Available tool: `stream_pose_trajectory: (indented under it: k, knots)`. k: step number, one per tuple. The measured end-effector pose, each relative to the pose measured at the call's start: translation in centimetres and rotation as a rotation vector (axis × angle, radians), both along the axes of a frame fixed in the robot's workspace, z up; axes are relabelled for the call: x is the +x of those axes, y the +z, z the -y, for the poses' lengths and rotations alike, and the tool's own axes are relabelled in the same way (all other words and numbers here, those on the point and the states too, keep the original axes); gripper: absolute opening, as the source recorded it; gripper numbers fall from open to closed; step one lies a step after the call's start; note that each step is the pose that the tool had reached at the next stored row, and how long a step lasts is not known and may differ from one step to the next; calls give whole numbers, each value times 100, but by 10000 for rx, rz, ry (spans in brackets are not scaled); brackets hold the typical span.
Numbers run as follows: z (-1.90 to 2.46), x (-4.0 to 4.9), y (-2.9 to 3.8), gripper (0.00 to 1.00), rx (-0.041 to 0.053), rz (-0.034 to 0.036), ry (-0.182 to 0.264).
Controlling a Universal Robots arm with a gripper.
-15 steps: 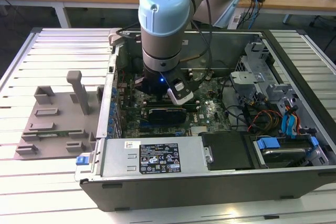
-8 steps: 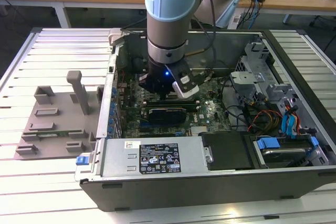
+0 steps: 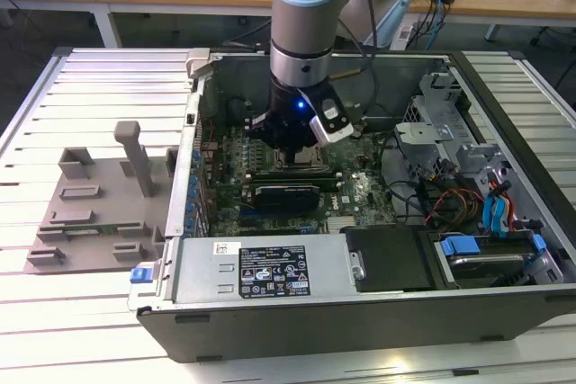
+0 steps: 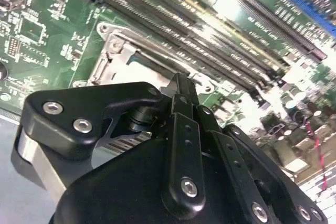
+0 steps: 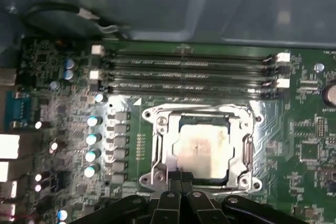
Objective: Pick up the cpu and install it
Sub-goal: 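Install the second cpu locking lever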
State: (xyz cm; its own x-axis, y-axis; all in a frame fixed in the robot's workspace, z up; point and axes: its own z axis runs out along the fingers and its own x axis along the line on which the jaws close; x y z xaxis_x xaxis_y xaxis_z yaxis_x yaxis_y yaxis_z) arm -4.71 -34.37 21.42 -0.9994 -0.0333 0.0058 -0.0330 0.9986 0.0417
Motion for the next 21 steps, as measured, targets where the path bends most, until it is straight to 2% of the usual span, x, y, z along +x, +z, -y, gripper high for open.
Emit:
stream_pose_trajectory:
  k: [3,5,6,9,11,12,14,16,17,18,19,20,21]
  knots:
    - [-127,88,-1,11,-313,-57,1]
    - [-162,123,0,11,-425,-85,0]
    - [-185,152,0,11,-511,-106,0]
    - [-218,235,2,11,-721,-179,2]
    - [-225,242,20,11,-783,-184,0]
    - [-229,243,54,11,-818,-182,0]
    - [-231,243,221,11,-838,-182,1]
    - [-231,243,321,11,-839,-183,-1]
    - [-231,243,415,11,-838,-183,-1]
    - [-231,243,482,11,-838,-183,-1]
    - [-231,243,596,11,-838,-183,0]
    - [-230,243,643,11,-838,-183,0]
    - [-231,243,645,11,-836,-181,0]
